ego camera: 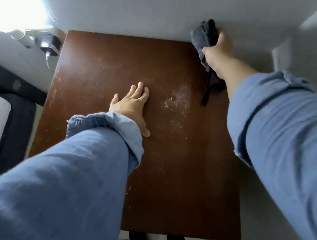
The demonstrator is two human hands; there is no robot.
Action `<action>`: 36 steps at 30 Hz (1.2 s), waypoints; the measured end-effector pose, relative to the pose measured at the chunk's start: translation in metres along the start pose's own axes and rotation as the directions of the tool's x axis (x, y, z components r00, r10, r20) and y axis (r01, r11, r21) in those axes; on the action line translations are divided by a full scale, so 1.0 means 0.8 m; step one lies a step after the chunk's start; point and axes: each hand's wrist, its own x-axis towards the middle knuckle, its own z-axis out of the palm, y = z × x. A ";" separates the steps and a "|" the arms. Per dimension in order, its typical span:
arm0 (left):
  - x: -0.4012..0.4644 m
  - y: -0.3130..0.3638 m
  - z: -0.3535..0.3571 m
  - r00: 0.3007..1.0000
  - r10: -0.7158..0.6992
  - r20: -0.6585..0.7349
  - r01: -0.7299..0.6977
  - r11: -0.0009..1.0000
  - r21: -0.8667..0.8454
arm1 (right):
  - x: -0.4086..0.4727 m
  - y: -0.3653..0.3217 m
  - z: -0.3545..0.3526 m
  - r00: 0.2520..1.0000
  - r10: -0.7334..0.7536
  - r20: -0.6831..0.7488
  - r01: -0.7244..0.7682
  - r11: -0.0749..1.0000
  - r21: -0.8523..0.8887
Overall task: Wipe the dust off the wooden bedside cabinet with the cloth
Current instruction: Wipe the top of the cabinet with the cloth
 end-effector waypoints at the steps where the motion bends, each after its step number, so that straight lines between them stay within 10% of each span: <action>1: 0.001 0.001 -0.001 1.000 -0.003 0.003 0.003 1.000 0.007 | 0.008 0.001 0.006 1.000 0.012 -0.002 -0.012 0.997 -0.074; 5: 0.002 0.003 -0.002 1.000 -0.014 0.008 0.014 0.999 0.031 | 0.026 0.016 0.040 0.997 0.038 0.065 -0.009 0.914 -0.407; 13: 0.005 -0.002 -0.003 1.000 -0.008 -0.016 0.009 0.999 0.038 | 0.029 0.027 0.063 0.997 -0.069 0.045 0.082 0.870 -0.486; 25: 0.001 0.000 -0.006 1.000 0.000 -0.013 0.001 0.998 0.057 | -0.222 0.092 0.040 0.967 -0.167 0.192 0.218 0.932 -0.288; 36: -0.036 0.008 0.011 0.989 0.093 -0.113 -0.071 0.980 0.185 | -0.240 0.103 0.046 0.982 -0.041 0.183 0.092 0.956 -0.277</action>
